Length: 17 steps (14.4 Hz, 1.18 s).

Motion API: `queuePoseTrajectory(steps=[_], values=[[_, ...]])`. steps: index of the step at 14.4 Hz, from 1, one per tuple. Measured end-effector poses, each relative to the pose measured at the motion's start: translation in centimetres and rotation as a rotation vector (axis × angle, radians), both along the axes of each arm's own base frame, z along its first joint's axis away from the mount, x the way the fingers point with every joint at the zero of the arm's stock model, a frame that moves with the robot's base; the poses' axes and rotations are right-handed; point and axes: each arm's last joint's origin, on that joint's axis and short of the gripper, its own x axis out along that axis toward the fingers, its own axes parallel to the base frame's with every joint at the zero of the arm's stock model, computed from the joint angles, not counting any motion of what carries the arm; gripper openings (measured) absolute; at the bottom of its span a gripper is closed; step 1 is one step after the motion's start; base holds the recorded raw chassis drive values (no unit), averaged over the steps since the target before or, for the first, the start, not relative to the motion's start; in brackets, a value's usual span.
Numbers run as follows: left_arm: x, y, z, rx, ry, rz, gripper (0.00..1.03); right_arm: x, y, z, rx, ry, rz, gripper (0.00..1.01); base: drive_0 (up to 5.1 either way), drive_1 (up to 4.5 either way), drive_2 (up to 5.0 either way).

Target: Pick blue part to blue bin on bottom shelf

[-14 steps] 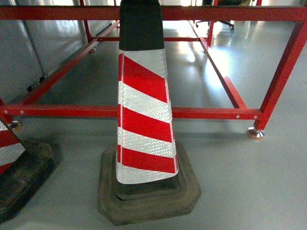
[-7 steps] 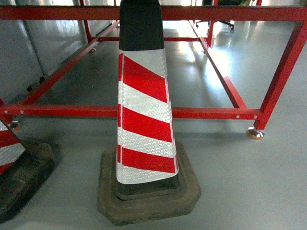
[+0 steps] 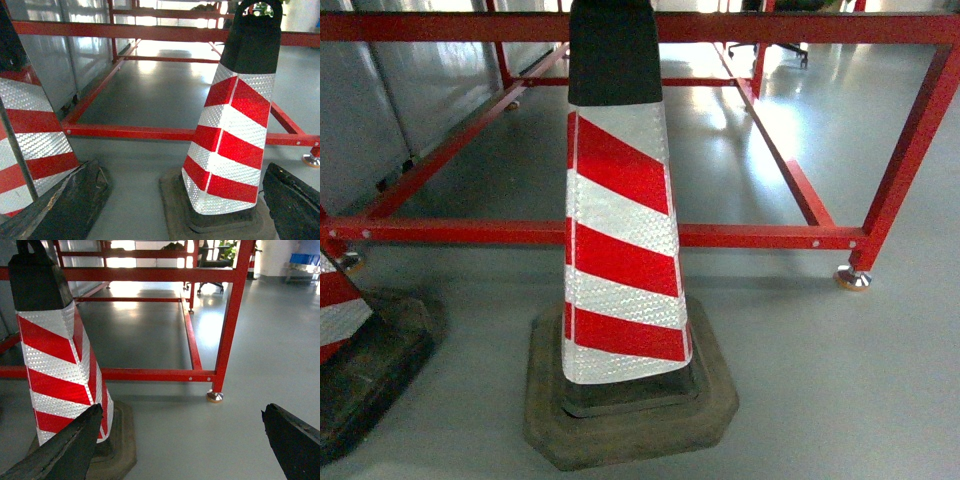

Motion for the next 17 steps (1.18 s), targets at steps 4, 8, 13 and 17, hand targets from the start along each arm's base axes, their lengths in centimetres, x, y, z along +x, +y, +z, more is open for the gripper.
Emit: queuePoseTrajectory(steps=[4,8,13,17], values=[[0.0,0.0,0.0,0.0,0.0,0.0,0.98,0.0,0.0,0.0,0.0,0.0,0.0,0.98,0.0,0.0,0.0],[0.0,0.0,-0.01,0.0,0.002,0.0,0.98,0.0,0.0,-0.01,0.0,0.001,0.0,0.98,0.0,0.0,0.0],[0.0,0.0,-0.01,0.001,0.001,-0.001,0.98,0.0,0.0,0.01,-0.001,-0.001,0.0,0.98,0.0,0.0,0.0],[0.0,0.0,0.0,0.004,0.0,-0.001,0.98,0.0,0.0,0.0,0.002,0.0,-0.001,0.98,0.0,0.0,0.0]])
